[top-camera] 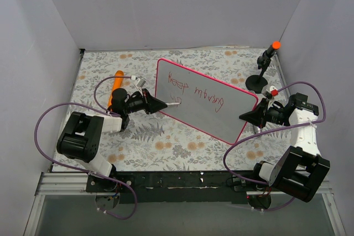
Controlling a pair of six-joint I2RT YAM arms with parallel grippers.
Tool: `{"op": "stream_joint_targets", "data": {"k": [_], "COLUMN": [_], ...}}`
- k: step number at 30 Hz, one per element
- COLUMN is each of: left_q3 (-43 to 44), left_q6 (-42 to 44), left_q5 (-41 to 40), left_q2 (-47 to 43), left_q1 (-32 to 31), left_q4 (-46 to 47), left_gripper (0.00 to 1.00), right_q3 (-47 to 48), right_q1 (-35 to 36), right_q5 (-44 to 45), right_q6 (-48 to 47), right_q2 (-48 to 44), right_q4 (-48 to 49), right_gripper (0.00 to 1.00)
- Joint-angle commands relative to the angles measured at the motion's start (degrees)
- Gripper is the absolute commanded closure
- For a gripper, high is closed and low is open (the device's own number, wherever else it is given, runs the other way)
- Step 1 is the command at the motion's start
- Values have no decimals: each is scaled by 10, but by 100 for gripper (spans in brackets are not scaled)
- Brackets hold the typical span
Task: Write a sentence on the whiteboard
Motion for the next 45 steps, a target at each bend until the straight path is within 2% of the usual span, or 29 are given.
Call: {"op": "stream_joint_targets", "data": {"k": [1,10,17,28,36,39,45], "left_q3": [-6,2,-10,-65,-64,-81,-102], "left_q6": [29,36,4,-39,2,8,4], "left_q5": [-39,-61,-26,-43,-125,-149,-177], "left_q2": [-27,-57,-80,-243,-278,-292,-308], "left_q1": [2,9,10,3,-83,-114,-136], "left_q4": [-16,-25,5,-54,-167,-169,-184], "left_gripper": [100,100,100,100,100,100,100], "right_q3": [3,2,2,2,1,0,1], "right_q1": [2,2,2,2,2,2,2], "right_q5": [23,24,25,24,23,24,24], "right_q6": [-23,-23,-24,-24,-21,-19,-19], "right_q2": [-7,-9,-9,-7,-10,-11,-11], "right_q4": [-2,-2,-2,-2,-1,1,1], "right_gripper": [99,99,99,99,99,99,99]}}
